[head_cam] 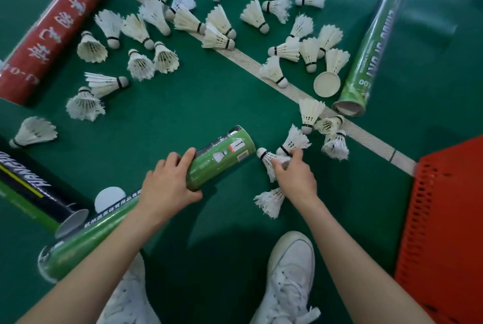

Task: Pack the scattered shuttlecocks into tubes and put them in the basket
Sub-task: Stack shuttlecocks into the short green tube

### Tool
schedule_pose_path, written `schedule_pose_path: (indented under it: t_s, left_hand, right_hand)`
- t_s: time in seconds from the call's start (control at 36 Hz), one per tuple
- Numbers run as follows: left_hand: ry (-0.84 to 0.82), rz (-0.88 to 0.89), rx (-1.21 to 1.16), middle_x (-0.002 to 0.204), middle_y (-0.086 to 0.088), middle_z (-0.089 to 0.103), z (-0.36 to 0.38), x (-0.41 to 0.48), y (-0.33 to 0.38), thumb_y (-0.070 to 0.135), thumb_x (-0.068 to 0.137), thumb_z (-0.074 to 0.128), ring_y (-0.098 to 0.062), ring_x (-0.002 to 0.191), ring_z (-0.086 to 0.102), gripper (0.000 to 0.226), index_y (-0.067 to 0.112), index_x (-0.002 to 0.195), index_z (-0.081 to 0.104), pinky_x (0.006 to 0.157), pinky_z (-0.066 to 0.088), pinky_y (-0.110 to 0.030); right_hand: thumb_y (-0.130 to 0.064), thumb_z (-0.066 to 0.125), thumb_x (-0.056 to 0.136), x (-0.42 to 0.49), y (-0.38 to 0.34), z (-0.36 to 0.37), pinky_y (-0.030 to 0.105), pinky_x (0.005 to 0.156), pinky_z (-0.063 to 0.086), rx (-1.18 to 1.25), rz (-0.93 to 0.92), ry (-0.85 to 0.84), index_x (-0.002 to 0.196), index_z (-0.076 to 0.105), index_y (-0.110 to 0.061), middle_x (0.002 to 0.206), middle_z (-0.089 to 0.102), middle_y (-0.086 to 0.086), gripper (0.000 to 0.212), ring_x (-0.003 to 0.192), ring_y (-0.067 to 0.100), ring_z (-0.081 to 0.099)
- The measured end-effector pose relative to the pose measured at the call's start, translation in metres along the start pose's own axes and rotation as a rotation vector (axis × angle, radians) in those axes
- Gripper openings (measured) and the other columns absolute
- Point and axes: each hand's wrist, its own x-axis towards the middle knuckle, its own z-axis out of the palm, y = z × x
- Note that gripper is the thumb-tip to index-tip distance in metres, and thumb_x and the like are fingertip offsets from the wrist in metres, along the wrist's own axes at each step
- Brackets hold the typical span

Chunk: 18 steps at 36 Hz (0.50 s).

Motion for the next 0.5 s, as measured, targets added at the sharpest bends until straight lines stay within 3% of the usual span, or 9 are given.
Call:
schedule_pose_path:
  t_s: [0.17, 0.25, 0.36, 0.44, 0.5]
  left_hand:
    - [0.009, -0.019, -0.007, 0.118, 0.000, 0.043, 0.000, -0.002, -0.003, 0.048, 0.069, 0.070, -0.023, 0.108, 0.046, 0.091, 0.033, 0.144, 0.020, 0.083, 0.042, -0.036]
    - [0.017, -0.035, -0.025, 0.118, 0.000, 0.043, -0.001, -0.004, -0.008, 0.047, 0.069, 0.070, -0.023, 0.109, 0.045, 0.091, 0.032, 0.144, 0.021, 0.082, 0.043, -0.037]
    - [0.038, -0.042, -0.062, 0.119, 0.000, 0.044, -0.004, -0.005, -0.017, 0.046, 0.068, 0.071, -0.024, 0.108, 0.046, 0.092, 0.033, 0.144, 0.021, 0.082, 0.045, -0.037]
    - [0.061, -0.035, -0.097, 0.119, 0.001, 0.044, -0.006, -0.007, -0.023, 0.045, 0.068, 0.072, -0.023, 0.108, 0.046, 0.092, 0.033, 0.144, 0.022, 0.082, 0.045, -0.038]
    - [0.068, -0.021, -0.114, 0.119, 0.002, 0.044, -0.009, -0.008, -0.026, 0.045, 0.068, 0.072, -0.022, 0.108, 0.046, 0.092, 0.034, 0.144, 0.022, 0.082, 0.045, -0.037]
  right_hand:
    - [-0.018, 0.045, 0.098, -0.011, -0.019, 0.006, 0.039, 0.071, 0.048, 0.367, -0.108, 0.005, 0.133, 0.035, -0.013, 0.078, 0.057, 0.001, 0.037, 0.069, 0.019, 0.054]
    - [-0.016, 0.043, 0.098, -0.012, -0.030, -0.001, 0.041, 0.070, 0.046, 0.394, -0.182, -0.004, 0.136, 0.027, -0.013, 0.074, 0.051, -0.001, 0.041, 0.069, 0.020, 0.050]
    - [-0.013, 0.037, 0.098, -0.007, -0.041, -0.016, 0.037, 0.053, 0.036, 0.362, -0.220, -0.029, 0.133, 0.019, -0.013, 0.069, 0.048, 0.006, 0.039, 0.057, 0.020, 0.042]
    - [-0.010, 0.038, 0.099, -0.005, -0.050, -0.030, 0.039, 0.054, 0.037, 0.369, -0.304, -0.007, 0.132, 0.019, -0.012, 0.079, 0.053, 0.013, 0.038, 0.060, 0.021, 0.044]
    - [-0.011, 0.042, 0.099, -0.005, -0.056, -0.037, 0.045, 0.063, 0.045, 0.381, -0.379, -0.011, 0.130, 0.022, -0.015, 0.091, 0.058, 0.016, 0.037, 0.068, 0.027, 0.050]
